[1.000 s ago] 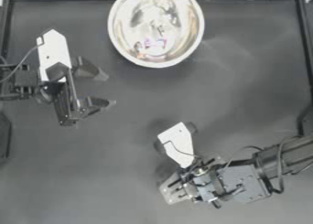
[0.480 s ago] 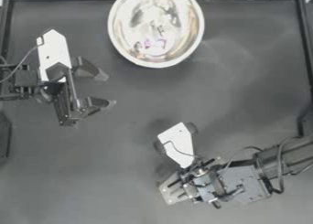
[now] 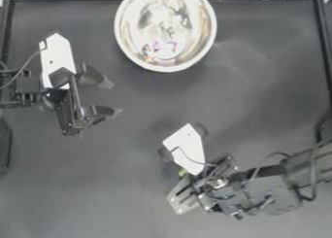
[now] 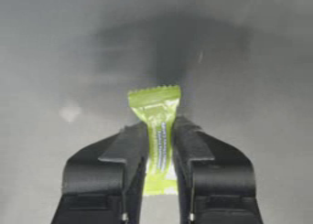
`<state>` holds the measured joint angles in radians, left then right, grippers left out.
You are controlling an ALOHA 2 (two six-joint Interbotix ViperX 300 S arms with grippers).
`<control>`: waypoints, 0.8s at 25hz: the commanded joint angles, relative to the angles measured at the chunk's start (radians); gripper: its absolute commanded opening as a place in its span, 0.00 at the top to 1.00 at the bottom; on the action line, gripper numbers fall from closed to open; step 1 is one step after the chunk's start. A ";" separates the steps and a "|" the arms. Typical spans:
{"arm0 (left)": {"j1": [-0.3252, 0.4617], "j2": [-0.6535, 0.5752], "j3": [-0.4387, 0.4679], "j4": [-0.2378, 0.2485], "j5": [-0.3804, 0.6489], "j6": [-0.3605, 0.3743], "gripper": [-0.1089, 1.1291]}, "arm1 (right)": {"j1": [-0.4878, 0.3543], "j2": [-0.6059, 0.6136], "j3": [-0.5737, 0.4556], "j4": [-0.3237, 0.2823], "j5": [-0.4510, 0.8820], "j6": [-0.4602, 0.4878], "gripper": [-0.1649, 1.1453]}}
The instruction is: Put candies in bowl
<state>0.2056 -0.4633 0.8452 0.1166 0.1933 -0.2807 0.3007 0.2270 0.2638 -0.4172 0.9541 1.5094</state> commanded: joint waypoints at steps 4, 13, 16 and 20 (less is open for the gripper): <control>-0.006 -0.029 -0.008 -0.002 0.000 0.000 0.13 | -0.051 -0.152 0.044 -0.133 -0.011 -0.011 0.45; -0.006 -0.029 -0.003 -0.005 0.002 -0.002 0.13 | -0.196 -0.291 0.164 -0.304 -0.198 -0.012 0.46; -0.006 -0.029 -0.002 -0.008 0.002 -0.002 0.13 | -0.255 -0.327 0.199 -0.337 -0.249 -0.017 0.46; -0.006 -0.028 -0.002 -0.015 0.002 -0.002 0.13 | -0.350 -0.354 0.225 -0.362 -0.339 -0.041 0.46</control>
<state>0.1994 -0.4648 0.8544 0.1043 0.1979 -0.2823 -0.0153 -0.0890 0.4939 -0.7639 0.6504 1.4757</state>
